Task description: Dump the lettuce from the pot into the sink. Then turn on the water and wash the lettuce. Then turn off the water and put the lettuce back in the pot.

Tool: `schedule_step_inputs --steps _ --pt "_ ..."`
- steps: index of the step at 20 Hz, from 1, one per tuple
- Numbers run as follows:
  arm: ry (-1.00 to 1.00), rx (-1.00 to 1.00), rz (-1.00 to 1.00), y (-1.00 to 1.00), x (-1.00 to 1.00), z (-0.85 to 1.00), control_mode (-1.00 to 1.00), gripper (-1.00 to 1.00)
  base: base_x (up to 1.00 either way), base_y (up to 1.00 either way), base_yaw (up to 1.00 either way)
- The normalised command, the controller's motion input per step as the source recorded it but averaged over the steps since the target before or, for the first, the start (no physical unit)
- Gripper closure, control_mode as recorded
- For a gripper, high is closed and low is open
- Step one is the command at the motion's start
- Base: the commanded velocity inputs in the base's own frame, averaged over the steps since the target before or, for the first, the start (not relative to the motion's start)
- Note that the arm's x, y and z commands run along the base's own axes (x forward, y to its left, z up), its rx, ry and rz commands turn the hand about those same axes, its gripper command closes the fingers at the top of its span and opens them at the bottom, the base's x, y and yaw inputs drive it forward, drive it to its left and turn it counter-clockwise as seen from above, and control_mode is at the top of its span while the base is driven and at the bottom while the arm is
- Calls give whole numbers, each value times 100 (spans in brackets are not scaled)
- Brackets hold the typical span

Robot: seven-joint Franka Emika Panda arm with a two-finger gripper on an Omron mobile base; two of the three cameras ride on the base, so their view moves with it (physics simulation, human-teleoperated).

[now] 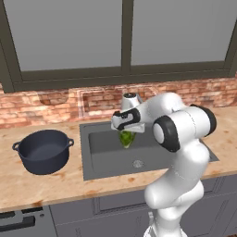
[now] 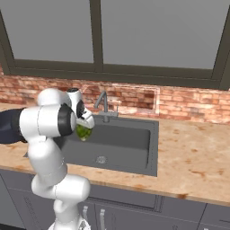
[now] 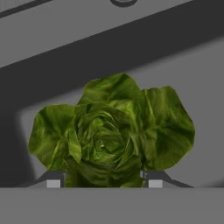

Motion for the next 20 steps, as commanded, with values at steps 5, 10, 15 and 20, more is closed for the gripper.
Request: schedule_step_inputs --steps 5,10,15,20 --pt "0 0 -4 9 -10 37 -100 100 0 0 0" --pt "0 0 -2 31 0 43 -100 100 0 0 0" --pt "-1 0 0 52 0 36 -100 100 0 0 0" --pt "-1 2 -2 48 0 36 -100 100 0 0 0"
